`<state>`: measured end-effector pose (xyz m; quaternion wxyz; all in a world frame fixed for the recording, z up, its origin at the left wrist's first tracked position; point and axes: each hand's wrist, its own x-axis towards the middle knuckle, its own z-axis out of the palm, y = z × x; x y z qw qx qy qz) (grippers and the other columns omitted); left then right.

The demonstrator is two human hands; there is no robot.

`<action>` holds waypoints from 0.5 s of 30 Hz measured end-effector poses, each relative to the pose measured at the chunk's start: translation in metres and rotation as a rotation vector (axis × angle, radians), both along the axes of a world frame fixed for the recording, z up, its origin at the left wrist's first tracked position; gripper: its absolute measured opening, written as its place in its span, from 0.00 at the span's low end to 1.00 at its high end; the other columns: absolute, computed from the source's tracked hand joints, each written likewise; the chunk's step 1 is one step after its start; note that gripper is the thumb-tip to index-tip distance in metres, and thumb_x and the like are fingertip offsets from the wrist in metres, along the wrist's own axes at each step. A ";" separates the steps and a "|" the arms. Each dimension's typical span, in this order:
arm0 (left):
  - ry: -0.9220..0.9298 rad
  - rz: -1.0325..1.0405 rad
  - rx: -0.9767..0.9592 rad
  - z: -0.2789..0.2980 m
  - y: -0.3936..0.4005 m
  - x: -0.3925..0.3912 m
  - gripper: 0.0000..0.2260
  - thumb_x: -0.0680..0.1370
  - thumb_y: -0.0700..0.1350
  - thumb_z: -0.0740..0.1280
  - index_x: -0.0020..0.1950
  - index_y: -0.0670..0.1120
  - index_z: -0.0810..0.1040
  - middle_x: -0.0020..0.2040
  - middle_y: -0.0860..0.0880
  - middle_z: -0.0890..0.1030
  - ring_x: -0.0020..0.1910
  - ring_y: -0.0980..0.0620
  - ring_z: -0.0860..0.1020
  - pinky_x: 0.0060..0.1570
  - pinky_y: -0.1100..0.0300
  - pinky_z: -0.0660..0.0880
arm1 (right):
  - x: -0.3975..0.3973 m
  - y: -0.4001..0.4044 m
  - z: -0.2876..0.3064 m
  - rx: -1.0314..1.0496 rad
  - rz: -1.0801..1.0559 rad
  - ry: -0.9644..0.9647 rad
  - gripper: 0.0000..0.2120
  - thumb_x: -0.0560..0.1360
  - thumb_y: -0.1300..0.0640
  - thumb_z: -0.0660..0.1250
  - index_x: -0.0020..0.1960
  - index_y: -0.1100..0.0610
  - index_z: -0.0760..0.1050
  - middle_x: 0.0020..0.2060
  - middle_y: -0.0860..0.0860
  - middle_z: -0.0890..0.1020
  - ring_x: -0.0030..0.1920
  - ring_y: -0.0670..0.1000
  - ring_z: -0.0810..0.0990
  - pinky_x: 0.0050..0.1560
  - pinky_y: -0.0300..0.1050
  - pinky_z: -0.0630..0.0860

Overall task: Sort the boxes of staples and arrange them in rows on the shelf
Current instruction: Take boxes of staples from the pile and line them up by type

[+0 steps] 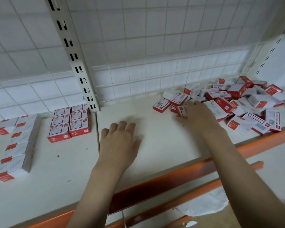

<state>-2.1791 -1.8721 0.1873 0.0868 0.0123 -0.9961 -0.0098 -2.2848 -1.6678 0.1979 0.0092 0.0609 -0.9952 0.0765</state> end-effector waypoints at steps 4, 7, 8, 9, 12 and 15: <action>0.002 -0.034 0.022 0.000 0.016 -0.011 0.22 0.78 0.56 0.57 0.70 0.50 0.65 0.66 0.50 0.70 0.65 0.46 0.67 0.60 0.54 0.62 | 0.001 0.001 -0.005 -0.029 -0.023 -0.009 0.22 0.75 0.47 0.62 0.62 0.62 0.68 0.57 0.58 0.74 0.59 0.58 0.72 0.53 0.49 0.71; 0.020 -0.069 0.031 0.002 0.027 -0.019 0.21 0.78 0.55 0.58 0.70 0.49 0.66 0.65 0.50 0.71 0.63 0.46 0.69 0.59 0.53 0.63 | 0.002 0.003 -0.007 -0.040 -0.027 0.012 0.21 0.76 0.51 0.62 0.64 0.61 0.67 0.58 0.57 0.73 0.59 0.57 0.72 0.53 0.49 0.71; 0.024 -0.080 0.029 0.002 0.030 -0.021 0.21 0.79 0.55 0.58 0.70 0.49 0.66 0.65 0.50 0.72 0.63 0.46 0.69 0.59 0.53 0.63 | 0.003 0.004 -0.007 -0.055 -0.021 0.018 0.21 0.76 0.52 0.62 0.64 0.61 0.66 0.59 0.57 0.73 0.60 0.57 0.72 0.53 0.48 0.71; 0.026 -0.090 0.017 0.003 0.033 -0.024 0.21 0.79 0.55 0.57 0.70 0.49 0.66 0.65 0.50 0.71 0.63 0.46 0.69 0.59 0.54 0.63 | 0.004 0.005 -0.009 -0.071 -0.014 0.025 0.21 0.76 0.53 0.63 0.65 0.61 0.66 0.59 0.57 0.73 0.60 0.56 0.72 0.55 0.48 0.71; 0.015 -0.119 0.009 0.008 0.041 -0.040 0.21 0.79 0.55 0.56 0.69 0.48 0.65 0.65 0.50 0.71 0.63 0.47 0.69 0.59 0.55 0.64 | 0.010 0.010 -0.012 -0.109 -0.001 0.048 0.24 0.75 0.55 0.63 0.69 0.61 0.63 0.62 0.56 0.71 0.62 0.56 0.70 0.58 0.47 0.71; -0.009 -0.120 0.062 0.014 0.049 -0.070 0.20 0.79 0.54 0.57 0.67 0.46 0.68 0.62 0.47 0.73 0.61 0.46 0.70 0.57 0.55 0.65 | 0.019 0.016 -0.012 -0.134 0.005 0.090 0.28 0.76 0.56 0.63 0.73 0.58 0.59 0.65 0.55 0.67 0.66 0.55 0.66 0.61 0.48 0.69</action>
